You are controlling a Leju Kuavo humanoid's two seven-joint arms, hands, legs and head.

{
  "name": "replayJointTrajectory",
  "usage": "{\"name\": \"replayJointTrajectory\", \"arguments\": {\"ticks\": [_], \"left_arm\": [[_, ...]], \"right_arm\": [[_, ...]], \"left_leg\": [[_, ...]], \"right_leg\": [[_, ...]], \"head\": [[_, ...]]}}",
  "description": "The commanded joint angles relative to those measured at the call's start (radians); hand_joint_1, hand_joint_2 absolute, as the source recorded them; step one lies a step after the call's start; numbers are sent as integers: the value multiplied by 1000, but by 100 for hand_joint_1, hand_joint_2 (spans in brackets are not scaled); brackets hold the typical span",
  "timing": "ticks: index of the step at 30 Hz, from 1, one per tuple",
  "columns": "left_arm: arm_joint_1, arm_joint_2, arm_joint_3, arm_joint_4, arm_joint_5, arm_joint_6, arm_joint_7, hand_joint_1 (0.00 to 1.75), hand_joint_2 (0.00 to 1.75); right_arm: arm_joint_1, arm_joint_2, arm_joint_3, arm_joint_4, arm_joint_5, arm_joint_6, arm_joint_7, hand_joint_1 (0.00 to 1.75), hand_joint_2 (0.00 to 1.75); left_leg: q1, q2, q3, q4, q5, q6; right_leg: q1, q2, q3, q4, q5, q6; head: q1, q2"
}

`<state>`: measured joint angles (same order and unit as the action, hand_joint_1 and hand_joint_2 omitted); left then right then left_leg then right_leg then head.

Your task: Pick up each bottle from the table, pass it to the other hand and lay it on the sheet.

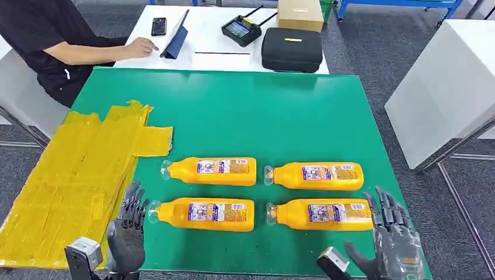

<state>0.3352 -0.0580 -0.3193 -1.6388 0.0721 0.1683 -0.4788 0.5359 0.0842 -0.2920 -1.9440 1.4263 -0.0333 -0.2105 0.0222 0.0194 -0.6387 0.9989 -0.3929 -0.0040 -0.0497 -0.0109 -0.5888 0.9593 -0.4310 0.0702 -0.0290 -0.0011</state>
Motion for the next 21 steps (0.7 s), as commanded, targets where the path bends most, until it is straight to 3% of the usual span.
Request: {"name": "replayJointTrajectory", "arguments": {"ticks": [1, 7, 14, 19, 21], "left_arm": [[-1, 11, 31, 13, 2, -10, 9, 0, 0], [-3, 15, 33, 19, 5, -15, 6, 0, 0], [18, 9, 83, -6, 20, -32, 5, 0, 0], [27, -6, 110, -10, 4, -64, 15, 0, 0], [25, -4, 108, -2, -1, -69, 16, 0, 0]], "right_arm": [[-34, 108, -172, 0, 26, 35, -23, 0, 175], [-42, 117, -190, 17, 38, 52, -36, 0, 175], [-101, -21, -180, 241, -5, 61, -58, 0, 175], [-143, -99, -49, 348, -33, 29, 38, 0, 175], [-137, -186, 31, 393, -91, 4, 98, 0, 175]], "left_leg": [[0, -1, 4, 0, -1, 1], [1, -1, 5, 0, -2, 1], [1, 0, 4, -1, -1, 1], [2, 2, 4, -1, -1, 1], [1, 2, 4, -1, -1, 1]], "right_leg": [[1, 0, 4, 0, -1, -5], [1, 1, 6, 0, -2, -6], [2, 2, 5, -3, 0, -4], [2, 3, 5, -3, 1, -4], [2, 3, 5, -3, 1, -4]], "head": [[0, 0], [0, 0], [0, 0], [0, 0], [0, 0]]}}
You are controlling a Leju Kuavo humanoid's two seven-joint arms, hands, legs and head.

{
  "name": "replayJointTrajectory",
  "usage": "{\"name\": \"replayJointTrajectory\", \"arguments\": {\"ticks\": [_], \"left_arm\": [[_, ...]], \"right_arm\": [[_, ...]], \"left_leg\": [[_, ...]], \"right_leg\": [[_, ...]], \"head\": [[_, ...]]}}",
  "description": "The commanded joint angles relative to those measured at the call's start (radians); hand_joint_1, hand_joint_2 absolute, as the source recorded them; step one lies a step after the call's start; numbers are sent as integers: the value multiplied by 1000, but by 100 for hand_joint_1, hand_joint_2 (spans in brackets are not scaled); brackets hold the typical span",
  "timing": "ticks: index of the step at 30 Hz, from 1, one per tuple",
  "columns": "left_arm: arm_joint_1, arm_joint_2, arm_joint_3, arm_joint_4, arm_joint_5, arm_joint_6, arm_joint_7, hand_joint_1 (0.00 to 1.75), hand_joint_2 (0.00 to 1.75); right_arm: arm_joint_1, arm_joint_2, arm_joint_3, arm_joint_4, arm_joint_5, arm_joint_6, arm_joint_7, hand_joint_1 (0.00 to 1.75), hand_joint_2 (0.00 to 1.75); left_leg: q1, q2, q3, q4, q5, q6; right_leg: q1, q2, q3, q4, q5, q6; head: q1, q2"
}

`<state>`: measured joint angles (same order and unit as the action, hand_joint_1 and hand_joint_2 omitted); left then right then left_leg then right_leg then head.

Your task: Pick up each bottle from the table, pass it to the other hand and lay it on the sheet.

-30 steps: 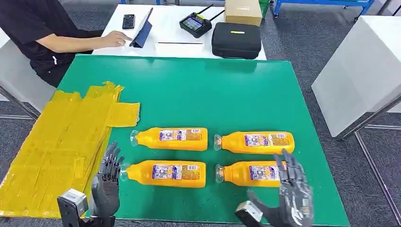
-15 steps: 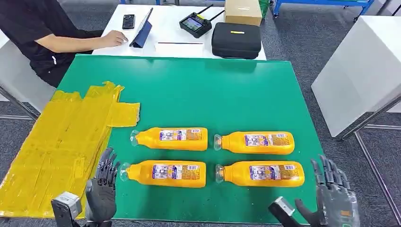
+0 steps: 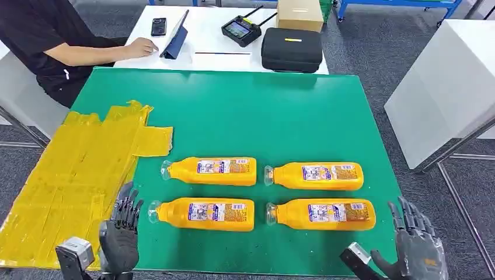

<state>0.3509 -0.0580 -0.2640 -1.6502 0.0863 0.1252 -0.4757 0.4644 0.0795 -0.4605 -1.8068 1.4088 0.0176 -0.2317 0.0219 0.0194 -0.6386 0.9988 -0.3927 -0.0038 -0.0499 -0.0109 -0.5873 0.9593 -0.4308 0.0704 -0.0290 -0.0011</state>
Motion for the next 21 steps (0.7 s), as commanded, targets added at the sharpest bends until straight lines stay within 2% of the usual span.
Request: {"name": "replayJointTrajectory", "arguments": {"ticks": [1, 6, 9, 21], "left_arm": [[7, 5, 44, 16, -16, -28, 13, 0, 0], [7, 20, 35, 34, 0, -22, 0, 0, 0], [15, 32, 22, 31, 10, -11, -6, 0, 0], [13, 40, 9, 40, 19, -1, -12, 0, 0]], "right_arm": [[-68, -215, 234, 277, -110, -59, 132, 0, 175], [-86, -280, 326, 318, -183, -102, 169, 0, 175], [-78, -355, 410, 320, -260, -149, 212, 0, 175], [-83, -392, 470, 313, -300, -178, 238, 0, 175]], "left_leg": [[2, 2, 7, -1, -2, 1], [1, 1, 6, -1, -2, 1], [1, 1, 4, -1, -1, 1], [1, -1, 6, -1, -2, 1]], "right_leg": [[2, 4, 6, -3, 0, -6], [2, 3, 6, -3, 0, -5], [1, 2, 4, -2, 0, -4], [1, 1, 6, -2, -1, -5]], "head": [[0, 0], [0, 0], [0, 0], [0, 0]]}}
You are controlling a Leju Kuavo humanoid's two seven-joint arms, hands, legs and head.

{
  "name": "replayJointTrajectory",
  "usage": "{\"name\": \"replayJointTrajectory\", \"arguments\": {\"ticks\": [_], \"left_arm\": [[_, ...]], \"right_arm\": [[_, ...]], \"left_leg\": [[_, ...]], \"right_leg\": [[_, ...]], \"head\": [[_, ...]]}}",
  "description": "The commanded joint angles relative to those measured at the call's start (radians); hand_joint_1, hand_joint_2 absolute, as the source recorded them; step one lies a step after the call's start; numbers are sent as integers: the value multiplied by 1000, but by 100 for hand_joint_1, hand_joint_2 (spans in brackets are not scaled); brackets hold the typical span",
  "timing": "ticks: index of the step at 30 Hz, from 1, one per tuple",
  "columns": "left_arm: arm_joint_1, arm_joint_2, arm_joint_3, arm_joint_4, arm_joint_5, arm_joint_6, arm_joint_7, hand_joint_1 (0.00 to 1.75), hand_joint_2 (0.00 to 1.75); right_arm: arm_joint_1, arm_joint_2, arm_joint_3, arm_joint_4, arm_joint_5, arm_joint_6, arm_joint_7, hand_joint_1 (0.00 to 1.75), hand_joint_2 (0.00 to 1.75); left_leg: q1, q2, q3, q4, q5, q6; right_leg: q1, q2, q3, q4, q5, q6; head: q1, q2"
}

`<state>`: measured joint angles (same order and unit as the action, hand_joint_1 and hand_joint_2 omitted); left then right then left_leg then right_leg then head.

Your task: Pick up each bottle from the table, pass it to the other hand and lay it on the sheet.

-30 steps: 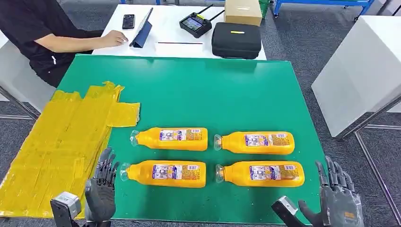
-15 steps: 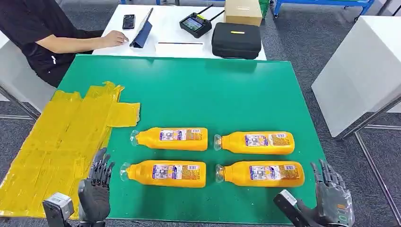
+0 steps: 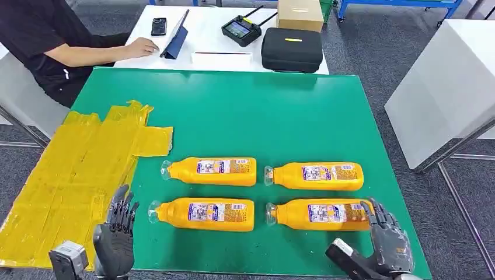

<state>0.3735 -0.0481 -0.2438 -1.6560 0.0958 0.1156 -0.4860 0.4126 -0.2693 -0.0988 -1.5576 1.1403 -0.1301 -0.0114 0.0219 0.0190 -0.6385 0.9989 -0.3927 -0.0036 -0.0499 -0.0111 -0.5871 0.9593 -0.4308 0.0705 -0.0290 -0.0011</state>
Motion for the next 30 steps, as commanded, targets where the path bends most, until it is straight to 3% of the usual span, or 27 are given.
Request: {"name": "replayJointTrajectory", "arguments": {"ticks": [1, 12, 22, 30], "left_arm": [[-13, 33, -19, 51, 16, 15, -4, 0, 0], [-19, 58, -68, 62, 57, 58, -9, 0, 0], [-6, 76, -102, 43, 74, 83, -10, 0, 0], [2, 96, -123, 37, 97, 119, -16, 0, 0]], "right_arm": [[-35, -62, 136, 64, -53, -51, 25, 0, 175], [-96, -155, 249, 125, -130, -130, 87, 0, 175], [-119, -155, 276, 73, -112, -137, 91, 0, 175], [-184, -140, 337, 157, -90, -98, 80, 0, 175]], "left_leg": [[1, 0, 5, -1, -2, 1], [1, 0, 4, -1, -1, 0], [0, 0, 6, -1, -2, 1], [1, 1, 7, -1, -2, 0]], "right_leg": [[1, 2, 5, -1, -1, -5], [1, 1, 4, -2, 0, -4], [1, 2, 5, -1, -1, -6], [2, 3, 6, -2, -1, -6]], "head": [[0, 0], [0, 0], [0, 0], [0, 0]]}}
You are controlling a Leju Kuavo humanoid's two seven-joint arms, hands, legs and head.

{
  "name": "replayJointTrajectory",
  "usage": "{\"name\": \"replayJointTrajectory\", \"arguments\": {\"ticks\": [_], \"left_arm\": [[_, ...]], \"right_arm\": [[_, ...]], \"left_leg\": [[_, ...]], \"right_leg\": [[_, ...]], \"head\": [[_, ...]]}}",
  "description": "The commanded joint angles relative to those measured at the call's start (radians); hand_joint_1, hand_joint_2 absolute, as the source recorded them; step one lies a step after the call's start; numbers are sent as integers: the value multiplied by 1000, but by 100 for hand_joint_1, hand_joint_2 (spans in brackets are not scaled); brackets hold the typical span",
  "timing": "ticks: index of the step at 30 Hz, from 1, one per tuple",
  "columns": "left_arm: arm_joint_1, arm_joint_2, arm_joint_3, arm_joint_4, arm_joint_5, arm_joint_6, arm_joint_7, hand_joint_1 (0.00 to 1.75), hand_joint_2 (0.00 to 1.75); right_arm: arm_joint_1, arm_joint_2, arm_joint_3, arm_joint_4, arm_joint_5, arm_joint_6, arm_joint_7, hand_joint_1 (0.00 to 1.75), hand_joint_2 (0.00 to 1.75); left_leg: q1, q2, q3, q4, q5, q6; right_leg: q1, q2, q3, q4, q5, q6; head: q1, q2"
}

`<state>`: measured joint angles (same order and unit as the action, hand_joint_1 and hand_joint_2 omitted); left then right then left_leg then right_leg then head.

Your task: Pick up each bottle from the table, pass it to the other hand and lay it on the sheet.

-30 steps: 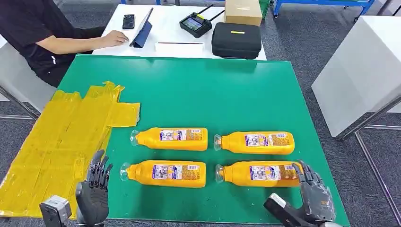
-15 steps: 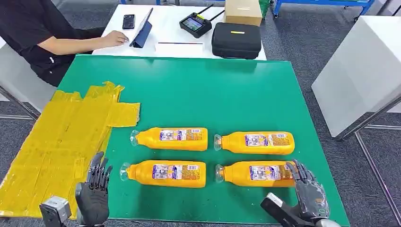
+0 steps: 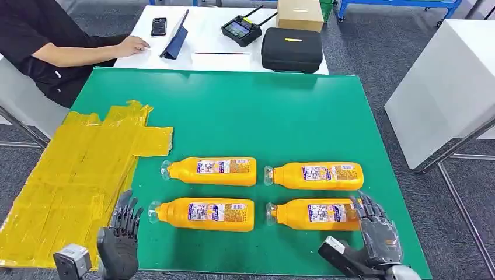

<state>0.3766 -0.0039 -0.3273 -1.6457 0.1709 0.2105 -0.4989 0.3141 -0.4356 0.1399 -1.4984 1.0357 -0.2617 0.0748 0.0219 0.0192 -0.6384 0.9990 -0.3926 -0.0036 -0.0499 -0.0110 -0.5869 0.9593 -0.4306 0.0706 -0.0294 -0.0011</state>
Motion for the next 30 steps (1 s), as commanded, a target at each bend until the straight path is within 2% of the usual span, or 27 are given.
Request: {"name": "replayJointTrajectory", "arguments": {"ticks": [1, 2, 4, 8, 9, 13, 19, 20, 21, 23, 24, 25, 27, 30], "left_arm": [[-3, 52, -41, 28, 24, 25, -4, 0, 0], [-7, 53, -40, 31, 30, 30, -7, 0, 0], [-9, 55, -41, 33, 36, 35, -8, 0, 0], [-8, 57, -42, 32, 37, 38, -8, 0, 0], [0, 61, -44, 27, 42, 46, -10, 0, 0], [25, 88, -71, 10, 72, 84, -25, 0, 0], [39, 121, -100, 9, 128, 126, -51, 0, 0], [37, 123, -100, 12, 134, 127, -54, 0, 0], [32, 124, -99, 16, 141, 127, -55, 0, 0], [11, 130, -98, 39, 166, 134, -60, 0, 0], [9, 134, -97, 44, 179, 142, -65, 0, 0], [10, 139, -100, 44, 185, 144, -68, 0, 0], [21, 159, -114, 36, 215, 166, -85, 0, 0], [27, 180, -140, 28, 242, 195, -106, 0, 0]], "right_arm": [[-90, 28, 101, 102, 16, 35, -6, 0, 175], [-109, 34, 113, 124, 21, 47, -9, 0, 175], [-129, 42, 123, 156, 24, 54, -10, 0, 175], [-137, 44, 127, 169, 26, 56, -12, 0, 175], [-150, 50, 132, 189, 29, 59, -15, 0, 175], [-236, 86, 163, 309, 50, 78, -28, 0, 175], [-283, 82, 197, 431, 147, 150, 57, 0, 175], [-285, 81, 197, 438, 150, 169, 65, 126, 175], [-290, 77, 205, 449, 162, 193, 76, 166, 175], [-325, 69, 228, 500, 158, 276, 67, 171, 175], [-340, 65, 237, 532, 143, 308, 44, 171, 175], [-346, 60, 237, 541, 137, 319, 38, 173, 175], [-359, 50, 251, 557, 114, 368, 3, 168, 175], [-347, 41, 256, 532, 93, 409, -4, 173, 175]], "left_leg": [[1, 0, 8, -1, -3, 1], [1, 0, 10, -1, -4, 1], [1, 1, 4, -1, -1, 0], [1, -1, 7, -1, -2, 1], [1, 0, 4, -1, 0, 1], [1, 3, 6, -2, -1, 0], [2, 2, 8, -1, -2, 1], [2, 1, 7, -1, -1, 1], [2, 0, 9, -1, -2, 1], [2, -1, 11, -1, -2, 1], [2, -1, 11, -1, -3, 0], [2, -1, 13, -1, -6, 1], [2, 0, 15, -2, -7, 2], [1, 1, 23, -2, -9, 2]], "right_leg": [[2, 3, 7, -2, -2, -8], [2, 3, 9, -2, -3, -10], [2, 3, 4, -2, 0, -4], [2, 1, 7, -2, -1, -7], [1, 1, 3, -2, 0, -4], [2, 4, 5, -3, 0, -5], [2, 3, 7, -3, -1, -7], [2, 2, 6, -2, 0, -5], [2, 2, 8, -2, -1, -7], [2, 1, 7, -2, -2, -6], [2, 1, 1, -2, -2, -5], [2, 1, 2, -2, -4, -8], [2, 1, 4, -3, -6, -7], [2, 0, 11, -4, -7, -5]], "head": [[0, 0], [1, 0], [1, 0], [0, 0], [1, 0], [0, 0], [0, 0], [0, 0], [1, 0], [1, 0], [1, 0], [0, 0], [0, 0], [1, 0]]}}
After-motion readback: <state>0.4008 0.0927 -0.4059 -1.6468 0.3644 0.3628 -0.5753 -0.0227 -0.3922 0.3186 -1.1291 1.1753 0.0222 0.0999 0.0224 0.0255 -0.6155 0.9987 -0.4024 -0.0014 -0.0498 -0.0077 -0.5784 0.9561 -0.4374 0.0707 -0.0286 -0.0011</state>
